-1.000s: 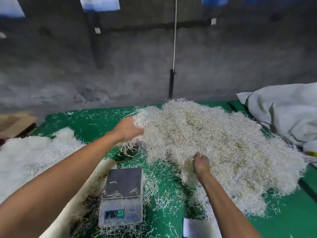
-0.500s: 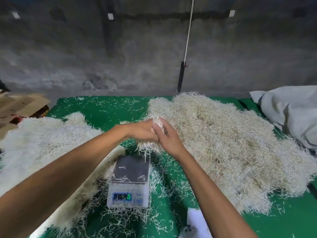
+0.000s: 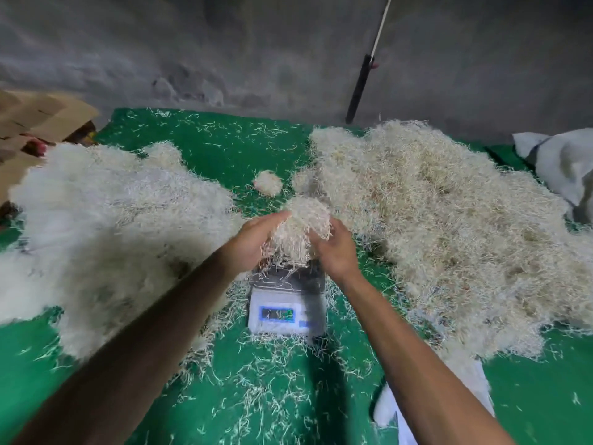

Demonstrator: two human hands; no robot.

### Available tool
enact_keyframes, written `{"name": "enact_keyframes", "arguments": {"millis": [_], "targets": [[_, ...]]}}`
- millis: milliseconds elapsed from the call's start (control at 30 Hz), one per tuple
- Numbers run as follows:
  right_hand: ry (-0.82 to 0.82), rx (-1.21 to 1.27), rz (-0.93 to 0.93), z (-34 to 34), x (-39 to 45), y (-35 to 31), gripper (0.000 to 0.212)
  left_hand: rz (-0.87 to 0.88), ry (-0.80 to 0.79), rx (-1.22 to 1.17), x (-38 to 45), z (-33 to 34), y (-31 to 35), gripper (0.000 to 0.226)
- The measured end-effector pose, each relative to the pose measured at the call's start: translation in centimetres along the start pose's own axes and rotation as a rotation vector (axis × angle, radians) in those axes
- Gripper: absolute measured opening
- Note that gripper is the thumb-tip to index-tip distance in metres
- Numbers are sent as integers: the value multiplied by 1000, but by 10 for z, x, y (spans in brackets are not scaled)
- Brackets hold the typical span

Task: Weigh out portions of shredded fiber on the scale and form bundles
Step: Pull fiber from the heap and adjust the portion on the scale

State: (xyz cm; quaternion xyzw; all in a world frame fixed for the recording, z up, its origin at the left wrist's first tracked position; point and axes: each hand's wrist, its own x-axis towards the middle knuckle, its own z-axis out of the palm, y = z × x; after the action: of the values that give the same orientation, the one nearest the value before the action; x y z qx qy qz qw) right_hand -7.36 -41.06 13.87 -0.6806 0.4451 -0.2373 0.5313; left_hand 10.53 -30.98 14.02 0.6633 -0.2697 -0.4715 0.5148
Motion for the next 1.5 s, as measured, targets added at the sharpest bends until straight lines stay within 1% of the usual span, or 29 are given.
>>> {"name": "enact_keyframes", "arguments": {"millis": [33,67,100,133,167,233,333,433,500,567,633,733,767,800,867,933,967,1033,1100,1167,1233,1267,1333,1400,1433,1500], "targets": [[41,-60,8,5,4,5,76,-10,-41,-37,4,-4,-11,79],[59,-101,17,10,7,10,75,2,-83,-20,5,-2,-19,84],[56,-121,30,14,10,15,73,22,-17,62,13,3,-30,97],[35,-135,40,17,13,21,72,-72,100,47,22,5,-38,104],[8,-156,43,18,15,27,71,-139,201,48,31,4,-48,101],[-33,-232,41,16,16,43,60,-185,322,58,42,-2,-69,89],[-21,-341,48,-1,11,68,34,-191,388,25,51,-11,-96,89],[0,-442,62,-36,5,86,16,-175,398,33,55,-13,-109,90],[44,-523,98,-62,6,96,19,-177,397,26,57,-12,-111,89],[123,-519,136,-83,6,103,21,-170,367,41,56,-11,-111,89],[186,-461,143,-91,6,109,27,-135,322,140,53,-7,-113,91],[306,-294,155,-87,12,110,32,-94,274,268,48,-1,-112,97],[323,-264,158,-85,12,109,33,-87,255,295,45,0,-109,100],[304,-272,156,-83,13,109,33,-77,230,310,42,1,-105,101],[170,-395,143,-81,10,111,35,-25,204,317,33,2,-101,99],[31,-611,160,-80,6,116,46,57,213,316,23,1,-103,92],[19,-744,157,-79,3,121,50,103,218,308,18,1,-105,88],[99,-956,110,-69,-9,136,52,169,248,294,5,2,-114,85],[148,-1004,67,-43,-35,158,55,199,293,251,-10,4,-132,87],[117,-967,78,-6,-72,190,59,208,357,254,-30,6,-159,84],[50,-965,131,28,-114,222,64,180,419,399,-53,7,-194,76],[43,-971,147,40,-135,236,64,156,431,488,-67,7,-215,72],[98,-989,128,52,-168,255,63,129,387,684,-93,7,-257,64],[138,-1013,97,58,-181,261,64,171,309,971,-112,11,-291,57],[144,-1022,94,60,-181,262,64,183,286,1090,-116,13,-300,58],[174,-1028,97,63,-178,264,64,177,295,1196,-116,14,-303,60]]}}
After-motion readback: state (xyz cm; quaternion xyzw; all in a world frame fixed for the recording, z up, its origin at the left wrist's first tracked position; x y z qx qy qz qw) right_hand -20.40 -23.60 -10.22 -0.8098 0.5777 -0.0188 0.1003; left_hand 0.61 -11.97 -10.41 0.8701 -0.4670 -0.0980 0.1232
